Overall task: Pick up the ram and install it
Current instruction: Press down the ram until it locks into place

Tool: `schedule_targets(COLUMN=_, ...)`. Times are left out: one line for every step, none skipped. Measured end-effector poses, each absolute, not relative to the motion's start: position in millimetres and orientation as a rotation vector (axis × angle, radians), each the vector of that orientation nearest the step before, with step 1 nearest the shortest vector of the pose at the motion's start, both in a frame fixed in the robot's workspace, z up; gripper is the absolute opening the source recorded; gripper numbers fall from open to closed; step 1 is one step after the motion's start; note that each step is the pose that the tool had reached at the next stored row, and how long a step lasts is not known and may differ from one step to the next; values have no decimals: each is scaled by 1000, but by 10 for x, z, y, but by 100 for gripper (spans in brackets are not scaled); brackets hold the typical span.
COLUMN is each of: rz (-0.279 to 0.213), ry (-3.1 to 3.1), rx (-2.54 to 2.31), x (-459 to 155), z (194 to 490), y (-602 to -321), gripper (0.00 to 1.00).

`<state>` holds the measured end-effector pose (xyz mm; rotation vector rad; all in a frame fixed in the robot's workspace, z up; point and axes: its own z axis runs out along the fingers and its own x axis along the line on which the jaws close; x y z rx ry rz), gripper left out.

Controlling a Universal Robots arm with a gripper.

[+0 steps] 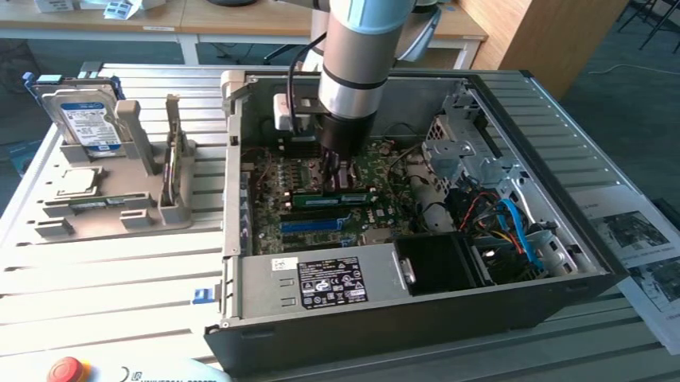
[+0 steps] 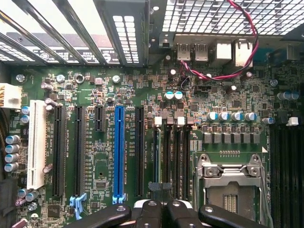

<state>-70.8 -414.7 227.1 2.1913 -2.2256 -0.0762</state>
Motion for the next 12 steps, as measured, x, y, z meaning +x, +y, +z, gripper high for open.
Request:
schedule_targets(rz=-76, ry=-2226, rx=2191, x=-708, z=2270, y=-4147, gripper=10)
schedule_targets(rz=-76, ry=-2226, rx=2191, x=-708, z=2270, y=-4147, gripper=10)
schedule_targets(rz=-76, ry=-2226, rx=2191, x=-708, z=2270, y=-4147, gripper=10)
schedule_targets(rz=-76, ry=-2226, rx=2191, x=-708, z=2270, y=-4147, gripper=10)
schedule_targets(rz=-76, ry=-2226, rx=2191, x=-708, z=2269, y=-4147, gripper=10)
schedule_targets(rz=-76, ry=-2226, rx=2191, x=-708, z=2269, y=-4147, gripper=10)
schedule_targets(rz=-76, ry=-2226, rx=2192, x=-708, z=2266, y=-4146, gripper=10)
schedule_targets(rz=-76, ry=-2226, rx=2192, x=-708, z=2264, y=-4146, gripper=10)
schedule_targets(rz=-76, ry=-2226, rx=2191, x=-708, z=2262, y=-4147, gripper=10)
schedule_targets(rz=-76, ry=-2226, rx=2191, x=-708, z=2261, y=-4147, gripper=10)
schedule_targets(rz=-76, ry=-2225, rx=2191, x=-708, z=2259, y=-4147, gripper=10)
schedule_targets(rz=-76, ry=-2225, rx=2191, x=-709, z=2257, y=-4147, gripper=10)
